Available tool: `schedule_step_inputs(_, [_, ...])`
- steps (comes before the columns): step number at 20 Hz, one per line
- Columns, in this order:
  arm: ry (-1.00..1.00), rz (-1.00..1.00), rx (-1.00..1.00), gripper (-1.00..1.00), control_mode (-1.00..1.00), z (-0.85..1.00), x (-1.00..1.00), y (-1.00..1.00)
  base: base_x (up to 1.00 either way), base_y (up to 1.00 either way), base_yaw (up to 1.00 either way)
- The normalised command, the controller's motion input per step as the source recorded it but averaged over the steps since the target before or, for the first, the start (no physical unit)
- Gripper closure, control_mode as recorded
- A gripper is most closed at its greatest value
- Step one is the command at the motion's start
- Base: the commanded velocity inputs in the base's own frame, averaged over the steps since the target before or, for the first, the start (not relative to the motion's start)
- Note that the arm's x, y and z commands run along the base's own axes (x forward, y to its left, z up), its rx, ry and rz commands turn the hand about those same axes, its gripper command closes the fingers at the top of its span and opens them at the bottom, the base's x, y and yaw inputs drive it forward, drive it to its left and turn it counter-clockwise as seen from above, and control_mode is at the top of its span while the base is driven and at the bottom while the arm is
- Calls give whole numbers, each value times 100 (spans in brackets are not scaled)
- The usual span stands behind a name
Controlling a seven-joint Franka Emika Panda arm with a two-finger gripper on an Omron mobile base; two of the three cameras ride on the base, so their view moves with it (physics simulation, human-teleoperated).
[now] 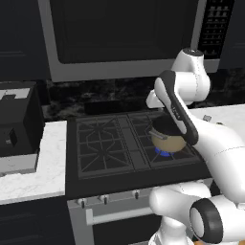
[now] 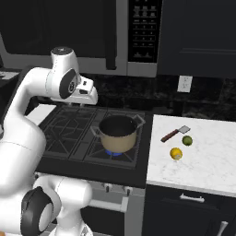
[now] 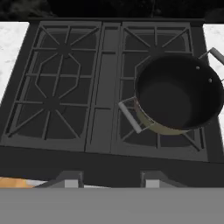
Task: Put the lemon and lime in the pot. Retrieve the spatula and lightly stir the vegetables in the pot.
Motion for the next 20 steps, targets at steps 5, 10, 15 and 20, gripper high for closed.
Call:
schedule_step_inputs(5, [10,4,-5,-100,-100,-11,-2,24,0,0,0])
schedule_step_inputs(10, [1,-16,11,-100,-100,-26,-23,-41,0,0,0])
schedule_step_inputs(15, [0,-18,19,-100,-100,-38,-11,-56,0,0,0])
schedule_step_inputs(20, [5,-4,4,-100,-100,-15,0,-11,0,0,0])
